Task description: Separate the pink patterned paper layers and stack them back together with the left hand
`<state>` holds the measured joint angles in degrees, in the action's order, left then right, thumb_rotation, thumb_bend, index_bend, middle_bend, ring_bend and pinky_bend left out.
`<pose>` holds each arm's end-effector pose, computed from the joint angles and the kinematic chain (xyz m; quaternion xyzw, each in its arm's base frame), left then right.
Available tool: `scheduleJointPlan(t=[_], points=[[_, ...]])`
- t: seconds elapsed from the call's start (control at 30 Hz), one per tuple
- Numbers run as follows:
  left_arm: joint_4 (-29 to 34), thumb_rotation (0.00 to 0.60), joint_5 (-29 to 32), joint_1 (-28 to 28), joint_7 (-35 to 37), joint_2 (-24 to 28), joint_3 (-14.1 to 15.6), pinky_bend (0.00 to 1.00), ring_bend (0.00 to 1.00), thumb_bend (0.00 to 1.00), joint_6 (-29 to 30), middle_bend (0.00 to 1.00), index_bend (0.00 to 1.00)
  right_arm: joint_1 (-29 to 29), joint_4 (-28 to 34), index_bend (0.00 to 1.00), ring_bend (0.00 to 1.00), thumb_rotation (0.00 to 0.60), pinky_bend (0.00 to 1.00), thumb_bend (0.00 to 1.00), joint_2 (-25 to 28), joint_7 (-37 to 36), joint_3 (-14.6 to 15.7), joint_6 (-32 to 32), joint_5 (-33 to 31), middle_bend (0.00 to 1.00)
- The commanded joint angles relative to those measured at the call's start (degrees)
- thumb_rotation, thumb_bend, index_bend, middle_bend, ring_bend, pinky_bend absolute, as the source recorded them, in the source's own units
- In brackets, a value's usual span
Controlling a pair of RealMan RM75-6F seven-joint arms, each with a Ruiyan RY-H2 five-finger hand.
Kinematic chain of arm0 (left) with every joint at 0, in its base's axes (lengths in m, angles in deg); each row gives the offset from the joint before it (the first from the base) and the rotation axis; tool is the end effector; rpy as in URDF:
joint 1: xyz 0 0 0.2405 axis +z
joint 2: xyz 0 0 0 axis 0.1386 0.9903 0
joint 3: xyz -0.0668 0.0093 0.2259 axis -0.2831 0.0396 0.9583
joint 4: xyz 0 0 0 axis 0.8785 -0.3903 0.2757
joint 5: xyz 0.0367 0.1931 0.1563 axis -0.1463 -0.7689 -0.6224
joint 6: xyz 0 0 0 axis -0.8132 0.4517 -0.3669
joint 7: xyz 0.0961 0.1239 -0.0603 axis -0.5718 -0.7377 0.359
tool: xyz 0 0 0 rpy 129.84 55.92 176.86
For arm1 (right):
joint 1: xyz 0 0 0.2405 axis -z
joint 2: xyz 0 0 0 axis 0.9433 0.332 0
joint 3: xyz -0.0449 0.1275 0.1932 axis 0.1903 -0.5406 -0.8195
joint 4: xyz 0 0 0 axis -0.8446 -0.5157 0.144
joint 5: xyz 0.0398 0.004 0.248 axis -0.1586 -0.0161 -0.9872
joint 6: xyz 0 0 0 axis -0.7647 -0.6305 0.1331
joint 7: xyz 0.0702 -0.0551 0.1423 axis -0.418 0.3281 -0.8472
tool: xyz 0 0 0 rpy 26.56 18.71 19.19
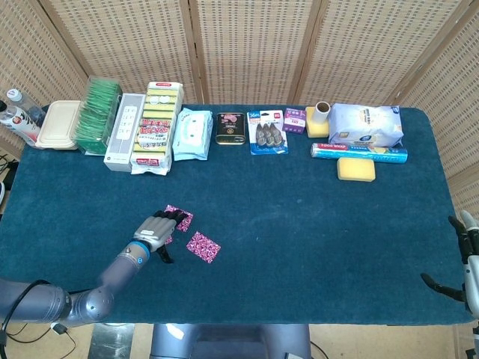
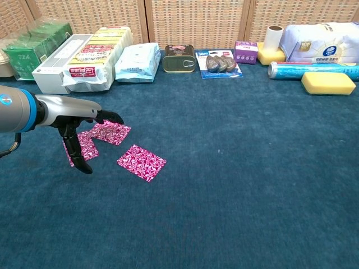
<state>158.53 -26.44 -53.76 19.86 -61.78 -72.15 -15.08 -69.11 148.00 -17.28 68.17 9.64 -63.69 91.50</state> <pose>-0.1363 0.3068 -0.0789 -0.7609 -0.5165 -0.1542 0.3611 -0.2771 -0.1800 0.1632 0.5263 -0.4158 0.4097 0.6183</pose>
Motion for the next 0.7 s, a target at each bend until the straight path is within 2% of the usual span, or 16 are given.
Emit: scheduleJointPlan(t=[0.03, 0.3, 0.37, 0.43, 0.5, 0.6, 0.7], points=[[1.0, 0.600, -1.3, 0.5, 0.5, 0.6, 0.2, 0.03, 0.05, 0.07, 0.1, 0.00, 0.00, 0.0, 0.0, 0.00, 0.00, 0.600, 0.00, 0.00, 0.0, 0.0, 0.0, -0.1, 0.0, 0.00], [4.1, 0.600, -7.6, 2.9, 1.8, 1.9, 1.4, 0.03, 0.05, 0.07, 0.7, 0.00, 0.00, 0.0, 0.1, 0.00, 0.00, 0.600, 0.00, 0.00, 0.0, 0.0, -0.1, -0.2, 0.0, 0.00], [4.3, 0.600, -11.4, 3.7, 1.5, 1.2, 1.8, 0.03, 0.05, 0.10, 1.9, 0.00, 0.00, 0.0, 0.1, 0.00, 0.00, 0.600, 0.00, 0.00, -0.1, 0.1, 0.0, 0.0, 0.0, 0.00], [1.5, 0.600, -21.1, 5.7, 1.3, -2.4, 1.5, 0.03, 0.05, 0.12, 6.4, 0.00, 0.00, 0.0, 0.0, 0.00, 0.00, 0.600, 0.00, 0.00, -0.2, 0.4, 0.1, 0.0, 0.2, 0.00], [-2.6, 0.600, -27.7, 8.3, 4.0, -6.1, 1.4, 0.03, 0.04, 0.15, 9.0, 0.00, 0.02, 0.0, 0.2, 0.00, 0.00, 0.600, 0.00, 0.00, -0.3, 0.4, 0.2, 0.0, 0.3, 0.00], [-7.3, 0.600, -31.7, 9.9, 6.1, -9.3, 0.7, 0.03, 0.04, 0.18, 9.6, 0.00, 0.09, 0.0, 0.1, 0.00, 0.00, 0.600, 0.00, 0.00, -0.2, 0.2, 0.0, 0.0, 0.1, 0.00], [-9.9, 0.600, -32.3, 10.3, 6.4, -11.3, -0.3, 0.03, 0.04, 0.19, 9.0, 0.00, 0.10, 0.0, 0.0, 0.00, 0.00, 0.600, 0.00, 0.00, -0.1, 0.0, 0.0, 0.0, 0.0, 0.00]])
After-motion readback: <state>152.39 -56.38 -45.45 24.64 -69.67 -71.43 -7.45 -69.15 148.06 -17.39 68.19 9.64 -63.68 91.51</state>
